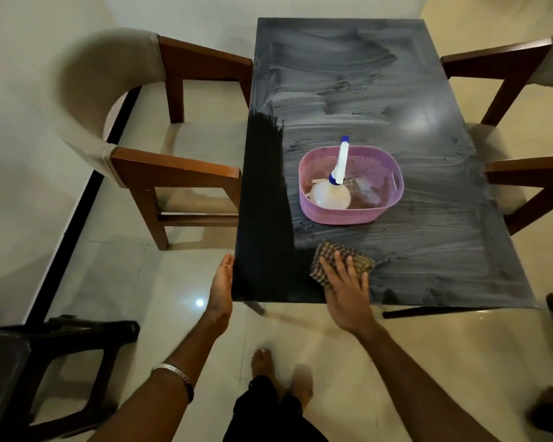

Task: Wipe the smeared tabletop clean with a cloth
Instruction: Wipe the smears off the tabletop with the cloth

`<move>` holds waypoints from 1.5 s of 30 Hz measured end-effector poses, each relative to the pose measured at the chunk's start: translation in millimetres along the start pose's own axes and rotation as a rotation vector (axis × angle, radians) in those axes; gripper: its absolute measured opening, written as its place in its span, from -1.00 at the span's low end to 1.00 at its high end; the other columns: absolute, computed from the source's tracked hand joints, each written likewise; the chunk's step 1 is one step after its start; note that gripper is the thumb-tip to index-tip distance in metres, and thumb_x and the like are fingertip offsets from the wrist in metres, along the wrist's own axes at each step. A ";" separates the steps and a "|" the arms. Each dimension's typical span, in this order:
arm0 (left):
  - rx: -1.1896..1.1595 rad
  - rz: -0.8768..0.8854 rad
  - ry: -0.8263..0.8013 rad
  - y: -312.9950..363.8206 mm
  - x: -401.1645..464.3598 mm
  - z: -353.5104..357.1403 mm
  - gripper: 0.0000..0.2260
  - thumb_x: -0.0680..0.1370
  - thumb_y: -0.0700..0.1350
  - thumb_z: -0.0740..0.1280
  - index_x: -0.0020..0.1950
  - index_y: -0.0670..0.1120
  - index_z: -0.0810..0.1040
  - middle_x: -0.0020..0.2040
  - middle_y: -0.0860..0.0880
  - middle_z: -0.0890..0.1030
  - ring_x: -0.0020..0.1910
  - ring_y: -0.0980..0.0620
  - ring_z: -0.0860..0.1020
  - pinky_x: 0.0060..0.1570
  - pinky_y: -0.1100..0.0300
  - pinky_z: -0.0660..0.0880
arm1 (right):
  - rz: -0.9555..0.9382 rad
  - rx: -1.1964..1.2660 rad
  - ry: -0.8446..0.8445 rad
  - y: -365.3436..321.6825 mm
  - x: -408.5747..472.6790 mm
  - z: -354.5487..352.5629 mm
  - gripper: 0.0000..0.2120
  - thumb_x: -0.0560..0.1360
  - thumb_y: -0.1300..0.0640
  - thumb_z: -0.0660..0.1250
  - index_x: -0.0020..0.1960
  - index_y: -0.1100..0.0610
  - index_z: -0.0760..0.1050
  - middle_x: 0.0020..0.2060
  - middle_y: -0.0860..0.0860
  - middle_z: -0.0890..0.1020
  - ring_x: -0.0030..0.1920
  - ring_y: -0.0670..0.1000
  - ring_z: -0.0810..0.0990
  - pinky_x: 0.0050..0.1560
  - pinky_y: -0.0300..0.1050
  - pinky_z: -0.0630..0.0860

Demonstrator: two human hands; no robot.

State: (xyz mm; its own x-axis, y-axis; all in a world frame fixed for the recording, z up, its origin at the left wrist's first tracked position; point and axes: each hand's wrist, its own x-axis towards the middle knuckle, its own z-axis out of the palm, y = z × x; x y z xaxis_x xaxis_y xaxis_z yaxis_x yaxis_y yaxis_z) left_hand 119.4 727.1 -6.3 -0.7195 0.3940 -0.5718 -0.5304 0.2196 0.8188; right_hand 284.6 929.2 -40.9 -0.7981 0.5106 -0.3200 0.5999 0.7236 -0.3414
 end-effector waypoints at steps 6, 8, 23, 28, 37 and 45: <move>0.095 0.053 0.000 -0.9 -1.4 4.3 -0.67 0.67 0.08 0.00 0.03 0.29 0.56 -0.06 0.33 0.64 -0.01 0.29 0.60 -0.16 0.41 0.51 | 0.163 0.017 0.057 60.8 -2.8 -19.9 -0.42 0.65 0.06 0.11 0.60 -0.16 -0.02 0.61 -0.06 -0.08 0.60 0.06 -0.17 0.51 0.28 -0.20; 0.117 0.064 0.016 -2.6 -1.5 5.0 -0.72 0.68 0.01 0.02 0.20 0.15 0.50 0.07 0.20 0.63 0.10 0.17 0.59 -0.18 0.43 0.54 | 0.184 0.001 0.063 59.8 -2.4 -16.2 -0.41 0.65 0.06 0.13 0.60 -0.13 -0.03 0.61 -0.04 -0.08 0.60 0.10 -0.16 0.50 0.31 -0.20; 0.631 0.306 -0.047 -25.0 3.1 8.4 -0.50 0.66 0.00 0.08 0.59 0.00 0.05 0.60 0.00 0.09 0.57 0.00 0.04 0.51 -0.12 0.12 | -0.285 -0.143 -0.071 -78.8 -21.0 41.5 -0.31 0.61 0.04 0.16 0.59 -0.19 -0.14 0.61 -0.05 -0.17 0.57 0.07 -0.32 0.49 0.23 -0.34; 0.774 0.385 -0.087 -26.0 11.4 28.5 -0.48 0.65 0.05 0.13 0.58 -0.03 0.10 0.59 0.01 0.10 0.56 0.12 -0.06 0.52 0.05 -0.17 | -0.081 -0.066 -0.014 5.4 -24.3 7.6 -0.36 0.63 0.03 0.11 0.59 -0.21 -0.15 0.59 -0.09 -0.21 0.56 0.03 -0.31 0.50 0.24 -0.24; 0.805 0.387 -0.227 -33.5 -0.5 93.6 -0.38 0.61 0.11 0.21 0.59 0.00 0.04 0.60 0.04 0.03 0.54 0.17 -0.14 0.49 0.11 -0.23 | 0.331 0.052 0.025 174.1 -35.8 -69.2 -0.42 0.67 0.08 0.11 0.60 -0.13 -0.05 0.61 0.01 -0.12 0.59 0.16 -0.17 0.51 0.36 -0.13; 0.685 0.322 -0.128 -39.2 -9.2 137.0 -0.39 0.61 0.13 0.21 0.59 0.03 0.05 0.59 0.06 0.04 0.47 0.25 -0.15 0.47 0.13 -0.18 | 0.154 -0.107 0.034 102.6 -13.1 -47.3 -0.34 0.62 0.05 0.13 0.62 -0.11 -0.12 0.61 0.02 -0.18 0.59 0.19 -0.20 0.49 0.34 -0.16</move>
State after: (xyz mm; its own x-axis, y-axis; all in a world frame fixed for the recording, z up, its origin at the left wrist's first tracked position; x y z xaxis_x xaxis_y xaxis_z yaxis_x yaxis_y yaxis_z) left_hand 208.2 837.1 -26.2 -0.7118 0.6233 -0.3237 0.1225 0.5640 0.8166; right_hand 353.8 1018.8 -30.0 -0.6999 0.6333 -0.3303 0.7070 0.6799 -0.1944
